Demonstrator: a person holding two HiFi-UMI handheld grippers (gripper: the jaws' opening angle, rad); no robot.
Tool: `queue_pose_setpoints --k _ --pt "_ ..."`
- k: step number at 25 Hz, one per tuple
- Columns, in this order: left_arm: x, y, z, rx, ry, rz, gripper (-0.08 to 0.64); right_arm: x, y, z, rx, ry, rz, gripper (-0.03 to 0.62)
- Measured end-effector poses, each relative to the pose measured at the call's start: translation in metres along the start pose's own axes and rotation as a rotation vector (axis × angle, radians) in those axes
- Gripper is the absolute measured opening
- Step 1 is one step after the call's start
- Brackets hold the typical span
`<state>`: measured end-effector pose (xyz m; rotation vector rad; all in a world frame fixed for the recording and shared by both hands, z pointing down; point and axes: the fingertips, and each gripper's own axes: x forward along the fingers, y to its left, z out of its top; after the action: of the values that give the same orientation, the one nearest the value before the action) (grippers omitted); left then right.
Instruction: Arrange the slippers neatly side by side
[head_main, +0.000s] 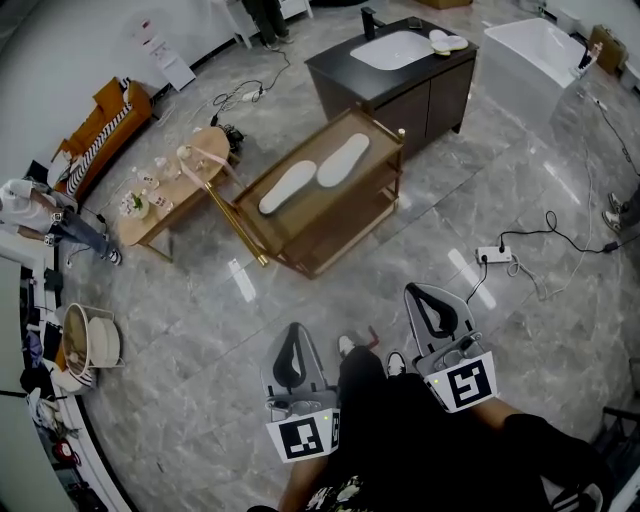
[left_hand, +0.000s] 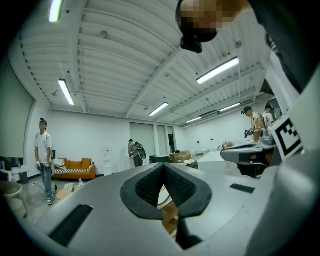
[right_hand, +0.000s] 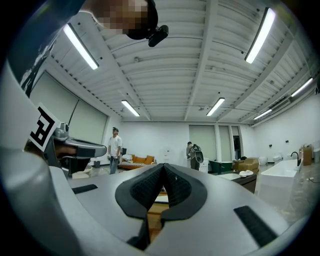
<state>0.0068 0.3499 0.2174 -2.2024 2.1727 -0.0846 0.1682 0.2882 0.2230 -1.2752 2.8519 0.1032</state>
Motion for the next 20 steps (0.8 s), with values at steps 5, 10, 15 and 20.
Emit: queue_pose_setpoints --k 5,10,15,20 --pt "0.008 0.000 0.002 0.000 -0.006 0.010 0.002 0.004 -0.004 -0.004 -0.002 0.015 0.013 -0.002" --pt "0.018 0.002 -0.001 0.003 -0.009 0.015 0.002 0.017 -0.006 -0.005 -0.001 0.009 0.030 -0.002" --pt "0.033 0.006 -0.003 -0.029 -0.018 0.016 0.002 0.026 -0.011 -0.006 0.000 0.005 0.023 -0.002" --pt "0.056 0.012 0.000 -0.026 -0.027 0.015 0.002 0.040 -0.022 -0.005 -0.011 0.004 0.009 -0.002"
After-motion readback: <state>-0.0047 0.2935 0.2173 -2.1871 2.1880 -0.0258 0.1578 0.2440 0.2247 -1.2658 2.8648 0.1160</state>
